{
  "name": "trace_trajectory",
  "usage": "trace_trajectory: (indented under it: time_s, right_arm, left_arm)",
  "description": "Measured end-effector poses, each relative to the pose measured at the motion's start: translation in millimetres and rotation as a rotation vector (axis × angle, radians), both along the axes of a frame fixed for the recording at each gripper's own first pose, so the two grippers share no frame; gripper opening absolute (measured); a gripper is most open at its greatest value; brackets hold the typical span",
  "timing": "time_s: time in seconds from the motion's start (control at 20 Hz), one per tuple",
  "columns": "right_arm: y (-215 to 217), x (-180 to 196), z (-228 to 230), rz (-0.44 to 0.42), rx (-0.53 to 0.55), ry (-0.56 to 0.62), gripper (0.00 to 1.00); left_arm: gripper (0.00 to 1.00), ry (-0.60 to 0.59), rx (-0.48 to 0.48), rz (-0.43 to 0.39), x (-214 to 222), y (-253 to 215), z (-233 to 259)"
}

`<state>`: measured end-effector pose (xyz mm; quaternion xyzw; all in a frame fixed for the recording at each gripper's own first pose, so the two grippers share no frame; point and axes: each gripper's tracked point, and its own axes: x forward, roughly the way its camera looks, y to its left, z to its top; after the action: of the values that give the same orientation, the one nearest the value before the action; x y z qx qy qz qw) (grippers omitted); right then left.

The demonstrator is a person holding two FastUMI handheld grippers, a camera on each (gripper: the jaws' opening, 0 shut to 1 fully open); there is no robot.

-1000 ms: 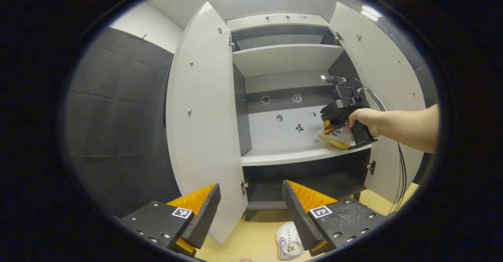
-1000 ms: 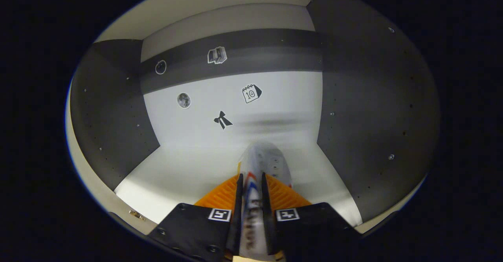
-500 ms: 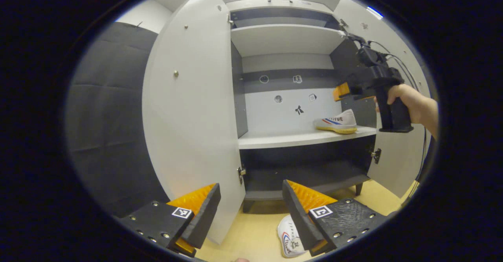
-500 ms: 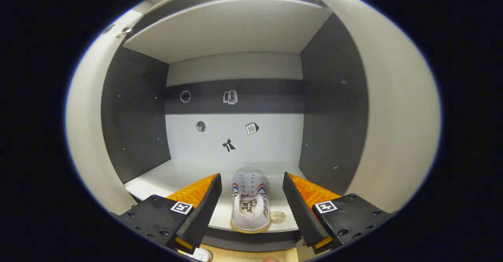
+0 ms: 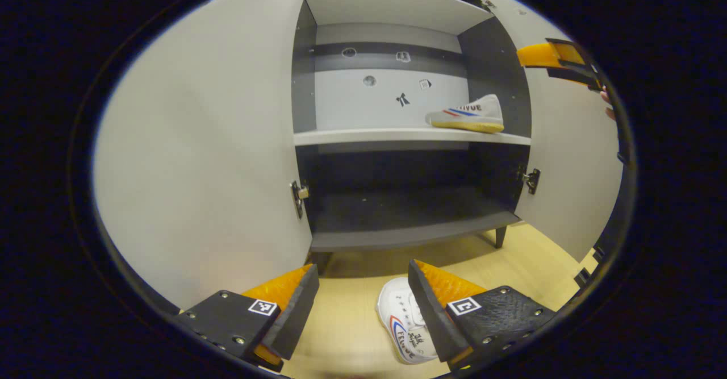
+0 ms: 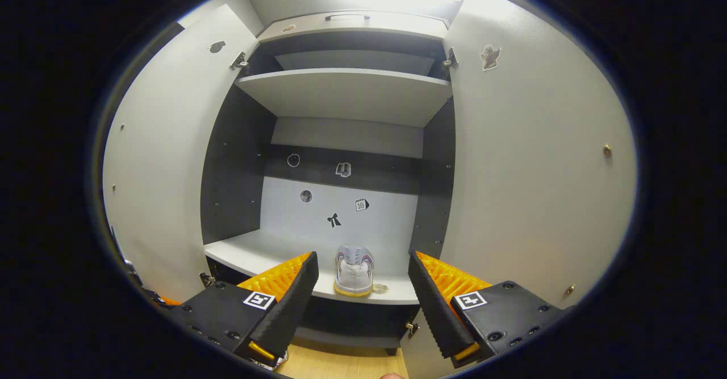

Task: Grab one shoe with the right hand and put it into the shoe cabinet, grab the other shoe with the left hand and put it into the shoe cabinet; then close the right door with the right hand and the left door with the left hand.

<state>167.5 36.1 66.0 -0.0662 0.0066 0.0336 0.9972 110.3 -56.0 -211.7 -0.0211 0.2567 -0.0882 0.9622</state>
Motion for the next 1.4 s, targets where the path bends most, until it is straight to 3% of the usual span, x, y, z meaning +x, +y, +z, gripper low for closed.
trace_trajectory:
  time_s: [0.3, 0.6, 0.8, 0.9, 0.95, 1.05, 1.2, 1.4]
  right_arm:
    - [-6.8, -43.3, -32.4, -0.034, -0.036, 0.05, 0.99]
    - [-10.2, -69.3, -56.7, -0.041, -0.063, 0.12, 0.99]
    - [-11.9, -76.5, -60.2, -0.037, -0.066, 0.133, 0.98]
    - [-13.3, -78.3, -58.5, -0.036, -0.061, 0.131, 0.98]
    - [-13.8, -78.7, -57.0, -0.035, -0.055, 0.13, 0.98]
    - [-13.8, -77.7, -54.7, -0.032, -0.045, 0.128, 0.98]
    - [-16.3, -77.9, -53.7, -0.029, -0.038, 0.128, 0.98]
    - [-20.1, -79.3, -55.8, -0.028, -0.029, 0.136, 0.98]
  left_arm:
    - [0.93, 0.211, -0.019, -0.096, -12.9, -17.8, -80.5]
    - [0.93, 0.378, -0.011, -0.144, -13.1, -19.4, -87.8]
    - [0.93, 0.41, 0.0, -0.152, -12.2, -19.7, -96.1]
    - [0.89, 0.446, -0.037, -0.179, -16.8, -31.8, -103.8]
    - [0.73, 0.465, -0.057, -0.188, -21.4, -38.2, -107.5]
    - [0.53, 0.471, -0.053, -0.2, -20.5, -36.6, -105.1]
    - [0.46, 0.496, -0.066, -0.18, -21.1, -36.2, -103.6]
    - [0.08, 0.434, -0.101, -0.136, -12.6, -36.2, -96.6]
